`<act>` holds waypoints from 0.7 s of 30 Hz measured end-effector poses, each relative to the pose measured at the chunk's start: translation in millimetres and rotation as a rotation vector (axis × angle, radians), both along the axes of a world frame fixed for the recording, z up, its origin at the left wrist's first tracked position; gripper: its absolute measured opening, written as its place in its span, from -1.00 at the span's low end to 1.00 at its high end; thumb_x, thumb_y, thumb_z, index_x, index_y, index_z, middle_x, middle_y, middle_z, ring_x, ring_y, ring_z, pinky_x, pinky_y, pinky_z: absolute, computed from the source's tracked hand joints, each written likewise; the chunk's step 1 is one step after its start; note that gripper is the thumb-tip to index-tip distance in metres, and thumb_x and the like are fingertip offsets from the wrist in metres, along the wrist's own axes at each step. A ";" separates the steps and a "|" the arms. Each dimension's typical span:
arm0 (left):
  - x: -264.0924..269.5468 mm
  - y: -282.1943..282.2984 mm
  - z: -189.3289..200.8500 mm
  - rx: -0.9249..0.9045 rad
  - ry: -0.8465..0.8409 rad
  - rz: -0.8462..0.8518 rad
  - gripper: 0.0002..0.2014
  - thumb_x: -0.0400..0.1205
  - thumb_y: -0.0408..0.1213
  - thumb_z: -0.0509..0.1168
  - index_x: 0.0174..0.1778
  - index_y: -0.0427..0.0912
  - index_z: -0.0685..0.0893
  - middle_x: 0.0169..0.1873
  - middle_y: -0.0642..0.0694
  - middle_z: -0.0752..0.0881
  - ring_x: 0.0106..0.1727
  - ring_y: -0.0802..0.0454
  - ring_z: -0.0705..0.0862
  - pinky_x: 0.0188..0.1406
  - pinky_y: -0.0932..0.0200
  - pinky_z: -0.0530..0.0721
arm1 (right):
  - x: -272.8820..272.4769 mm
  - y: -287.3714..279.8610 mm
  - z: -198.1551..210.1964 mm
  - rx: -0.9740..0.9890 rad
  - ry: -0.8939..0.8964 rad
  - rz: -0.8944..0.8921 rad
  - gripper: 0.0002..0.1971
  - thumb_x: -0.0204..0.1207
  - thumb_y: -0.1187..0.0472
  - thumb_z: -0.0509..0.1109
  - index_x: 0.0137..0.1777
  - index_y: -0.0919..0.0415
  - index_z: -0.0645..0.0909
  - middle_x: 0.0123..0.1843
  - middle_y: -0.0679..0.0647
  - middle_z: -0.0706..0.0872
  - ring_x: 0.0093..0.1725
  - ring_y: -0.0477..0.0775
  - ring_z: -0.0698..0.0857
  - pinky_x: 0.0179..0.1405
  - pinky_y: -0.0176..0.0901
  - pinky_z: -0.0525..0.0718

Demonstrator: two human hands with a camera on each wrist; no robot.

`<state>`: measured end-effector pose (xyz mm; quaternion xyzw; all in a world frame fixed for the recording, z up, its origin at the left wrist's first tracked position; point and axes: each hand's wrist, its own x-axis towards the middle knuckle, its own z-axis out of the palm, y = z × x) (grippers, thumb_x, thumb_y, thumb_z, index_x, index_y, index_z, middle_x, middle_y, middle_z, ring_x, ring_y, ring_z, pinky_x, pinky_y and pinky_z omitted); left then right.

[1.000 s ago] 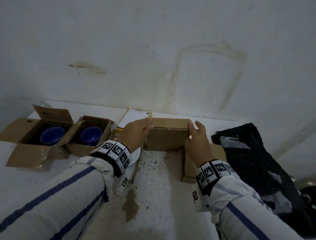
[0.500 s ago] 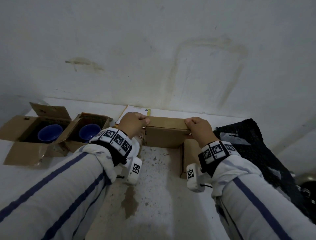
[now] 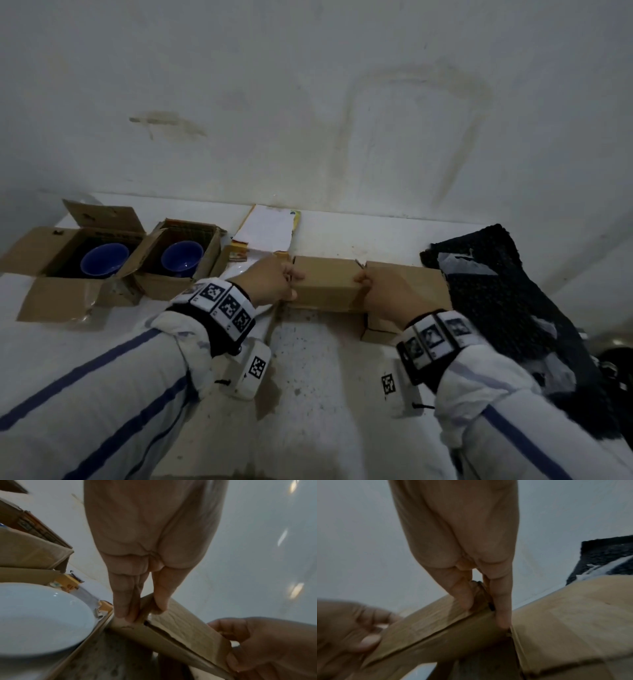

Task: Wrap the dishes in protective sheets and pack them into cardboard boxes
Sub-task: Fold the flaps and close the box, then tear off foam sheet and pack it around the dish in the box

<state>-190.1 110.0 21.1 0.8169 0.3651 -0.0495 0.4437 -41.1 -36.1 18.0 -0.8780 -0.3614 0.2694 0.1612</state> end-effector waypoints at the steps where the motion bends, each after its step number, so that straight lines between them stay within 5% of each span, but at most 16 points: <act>1: 0.3 -2.0 -6.6 0.075 0.051 -0.040 -0.54 0.53 -0.51 0.38 0.35 -0.13 0.61 0.33 -0.10 0.56 0.31 -0.08 0.56 0.28 0.13 0.56 | -8.0 0.8 -7.9 -0.040 -0.079 0.027 -0.58 0.52 0.44 0.21 0.36 0.13 0.50 0.41 0.18 0.43 0.27 0.21 0.53 0.09 -0.13 0.56; 4: -2.2 -7.0 -24.4 0.171 0.147 -0.087 -0.53 0.51 -0.51 0.34 0.33 -0.08 0.56 0.37 -0.12 0.52 0.34 -0.10 0.52 0.17 0.20 0.52 | -30.7 -1.3 -31.8 -0.056 -0.168 0.038 -0.65 0.58 0.44 0.16 0.32 0.20 0.45 0.34 0.25 0.38 0.13 0.27 0.57 -0.01 -0.14 0.52; 9: -6.8 -15.1 -43.1 0.208 0.216 -0.163 -0.59 0.59 -0.48 0.24 0.35 -0.11 0.48 0.32 -0.19 0.53 0.26 -0.14 0.56 0.10 0.15 0.59 | -49.8 -9.9 -55.2 -0.072 -0.314 0.102 -0.71 0.61 0.45 0.09 0.29 0.26 0.41 0.27 0.29 0.45 0.21 0.29 0.52 0.16 -0.06 0.55; 13: -4.1 -22.4 -48.8 0.181 0.305 -0.236 -0.53 0.65 -0.45 0.22 0.51 -0.16 0.43 0.45 -0.17 0.47 0.38 -0.12 0.55 0.25 0.14 0.57 | -55.4 -9.1 -62.8 -0.219 -0.370 0.280 -0.69 0.60 0.47 0.11 0.28 0.32 0.51 0.30 0.29 0.51 0.28 0.23 0.48 0.31 -0.05 0.45; 17: 7.2 -27.2 -43.6 0.190 0.212 -0.240 -0.53 0.67 -0.43 0.14 0.53 -0.14 0.42 0.55 -0.12 0.39 0.55 -0.08 0.37 0.47 0.13 0.38 | -52.2 -1.6 -62.2 -0.320 -0.337 0.321 -0.73 0.63 0.40 0.12 0.23 0.36 0.57 0.28 0.28 0.59 0.31 0.22 0.51 0.30 -0.06 0.47; 21: 34.9 -36.7 -32.6 0.131 0.083 -0.161 -0.55 0.65 -0.43 0.12 0.48 -0.09 0.47 0.52 -0.11 0.42 0.49 -0.09 0.43 0.29 0.17 0.48 | -24.2 -1.6 -42.7 -0.204 -0.228 0.172 -0.71 0.63 0.36 0.15 0.25 0.36 0.60 0.26 0.25 0.65 0.24 0.23 0.63 0.18 -0.10 0.57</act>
